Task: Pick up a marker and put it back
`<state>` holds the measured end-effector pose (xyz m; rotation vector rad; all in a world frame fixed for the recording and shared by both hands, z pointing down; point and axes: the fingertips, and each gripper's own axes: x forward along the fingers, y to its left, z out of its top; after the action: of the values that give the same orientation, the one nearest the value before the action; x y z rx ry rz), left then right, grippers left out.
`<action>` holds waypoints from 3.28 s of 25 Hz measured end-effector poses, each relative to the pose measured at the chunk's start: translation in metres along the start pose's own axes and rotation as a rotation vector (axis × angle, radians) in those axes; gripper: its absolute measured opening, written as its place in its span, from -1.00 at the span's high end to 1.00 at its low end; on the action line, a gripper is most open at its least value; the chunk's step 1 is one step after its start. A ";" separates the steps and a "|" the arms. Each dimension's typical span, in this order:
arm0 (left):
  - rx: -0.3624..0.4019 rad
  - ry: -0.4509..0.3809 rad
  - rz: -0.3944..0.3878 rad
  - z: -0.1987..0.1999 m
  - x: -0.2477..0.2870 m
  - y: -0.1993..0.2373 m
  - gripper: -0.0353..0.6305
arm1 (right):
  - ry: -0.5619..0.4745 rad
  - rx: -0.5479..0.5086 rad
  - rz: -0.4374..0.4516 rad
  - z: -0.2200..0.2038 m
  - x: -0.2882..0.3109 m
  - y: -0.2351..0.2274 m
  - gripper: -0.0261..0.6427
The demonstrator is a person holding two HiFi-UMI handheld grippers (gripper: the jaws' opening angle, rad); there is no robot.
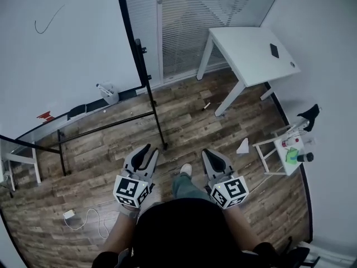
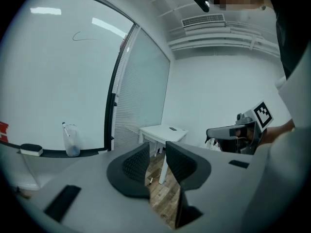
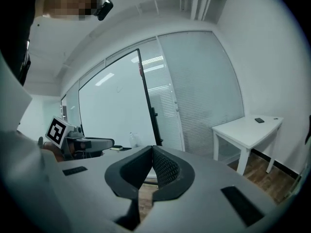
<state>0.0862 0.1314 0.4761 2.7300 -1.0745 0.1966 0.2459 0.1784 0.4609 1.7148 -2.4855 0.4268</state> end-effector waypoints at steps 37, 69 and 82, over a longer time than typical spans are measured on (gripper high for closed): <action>-0.202 0.017 0.613 0.016 0.069 0.384 0.56 | 0.134 -0.152 0.392 0.077 0.353 0.044 0.83; -0.277 -0.111 0.733 0.023 0.068 0.406 0.65 | 0.198 -0.213 0.571 0.073 0.368 0.054 0.83; -0.215 -0.332 0.818 0.100 0.001 0.371 0.65 | 0.191 -0.257 0.788 0.091 0.381 0.097 0.83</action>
<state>-0.1623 -0.1579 0.4303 2.0274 -2.1107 -0.2550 0.0238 -0.1589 0.4450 0.5263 -2.8106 0.2768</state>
